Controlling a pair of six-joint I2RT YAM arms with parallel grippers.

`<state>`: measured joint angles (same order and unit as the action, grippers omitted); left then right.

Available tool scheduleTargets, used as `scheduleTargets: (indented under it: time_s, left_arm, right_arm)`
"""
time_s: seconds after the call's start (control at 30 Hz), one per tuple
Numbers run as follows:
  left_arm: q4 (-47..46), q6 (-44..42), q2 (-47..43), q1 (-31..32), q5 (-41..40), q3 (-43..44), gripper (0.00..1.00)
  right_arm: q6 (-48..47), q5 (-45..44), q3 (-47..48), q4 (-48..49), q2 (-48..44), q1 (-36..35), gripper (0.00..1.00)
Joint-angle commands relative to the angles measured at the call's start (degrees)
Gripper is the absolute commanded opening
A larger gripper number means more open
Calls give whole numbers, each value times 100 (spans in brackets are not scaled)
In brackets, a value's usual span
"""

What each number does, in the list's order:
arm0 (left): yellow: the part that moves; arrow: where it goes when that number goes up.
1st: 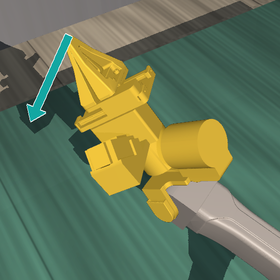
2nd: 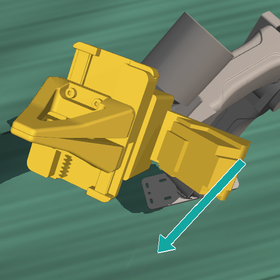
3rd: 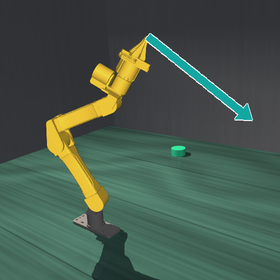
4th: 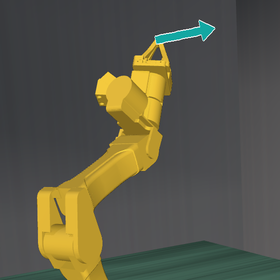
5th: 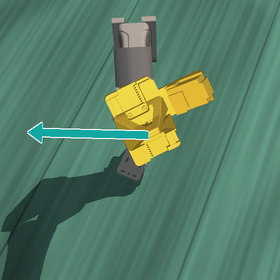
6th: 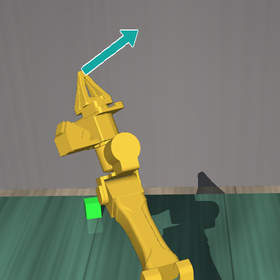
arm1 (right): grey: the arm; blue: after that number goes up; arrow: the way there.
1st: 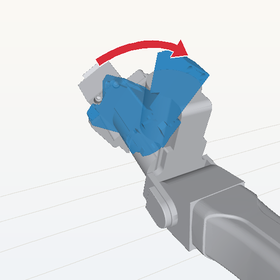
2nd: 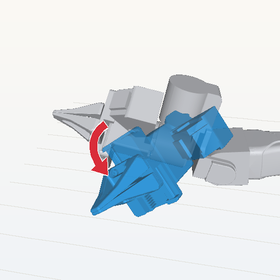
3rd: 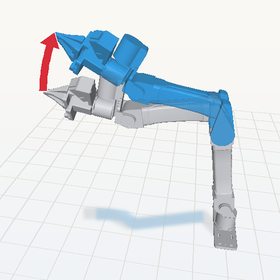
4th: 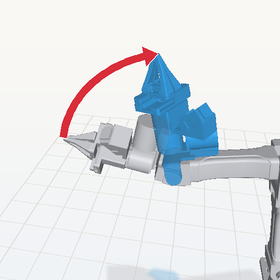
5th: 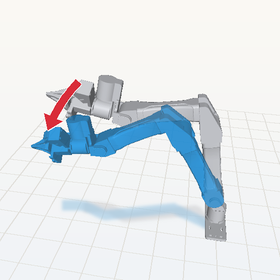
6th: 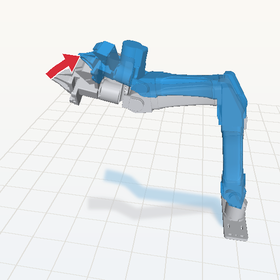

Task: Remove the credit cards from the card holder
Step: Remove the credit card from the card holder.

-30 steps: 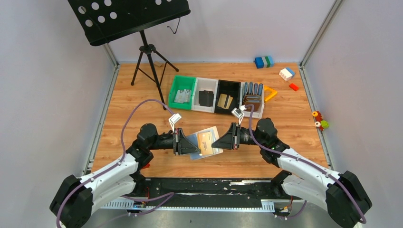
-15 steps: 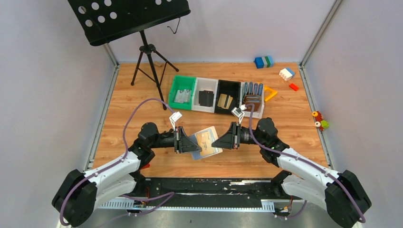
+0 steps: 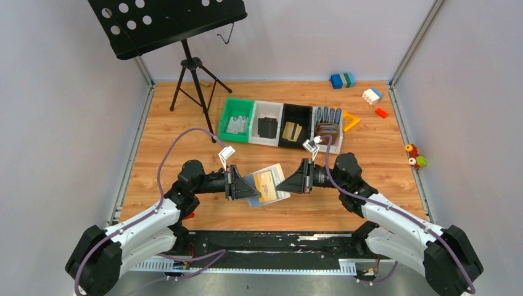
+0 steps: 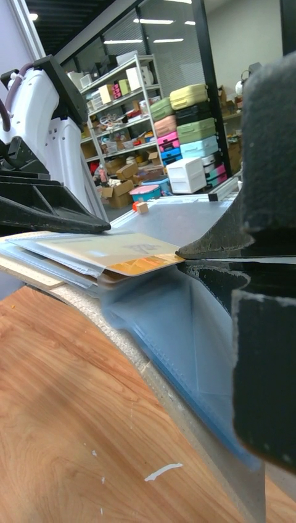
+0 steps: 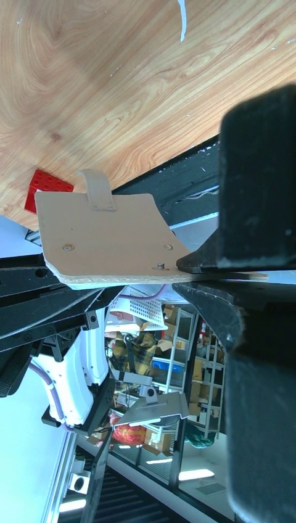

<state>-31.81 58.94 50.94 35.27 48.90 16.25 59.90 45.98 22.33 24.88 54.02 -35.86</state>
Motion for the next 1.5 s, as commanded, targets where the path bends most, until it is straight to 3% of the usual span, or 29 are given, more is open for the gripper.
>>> scheduleTargets:
  time_s: [0.0, 0.07, 0.17, 0.3, 0.5, 0.57, 0.83, 1.0, 1.23, 1.3, 1.4, 1.47]
  left_arm:
    - [-11, -197, -75, 0, -34, 37, 0]
    - [-58, -155, -93, 5, -30, 37, 0]
    - [-254, -36, -74, -1, -18, 53, 0]
    - [-437, 98, 22, 22, 0, 90, 0]
    - [-451, 91, 125, 68, 29, 134, 0]
    - [-436, 80, 118, 68, 31, 134, 0]
    - [35, -139, -46, 67, -120, 92, 0]
    - [611, -370, -84, -55, -274, 73, 0]
    - [-31, -65, 59, -108, -107, -7, 0]
    - [-165, 1, 115, -110, -44, 34, 8]
    - [-290, 78, 179, -108, -10, 57, 36]
    - [-428, 152, 231, -108, 2, 34, 42]
  right_arm:
    - [21, -8, 83, 256, -119, 42, 0]
    - [49, 43, 56, 401, -75, 35, 5]
    - [143, 135, -5, 683, 40, 21, 25]
    - [89, 108, -2, 763, 156, -75, 41]
    - [-114, -45, 53, 629, 253, -246, 52]
    - [-202, -104, 101, 453, 267, -272, 50]
    - [-498, -382, 231, -336, 2, -273, 12]
    - [-724, -602, 277, -937, -340, -241, 6]
    - [-551, -441, 157, -630, -314, -142, 1]
    - [-418, -334, 91, -338, -158, -142, 2]
    - [-205, -171, -1, 159, -40, -148, 2]
    - [-71, -107, -42, 397, 1, -150, 2]
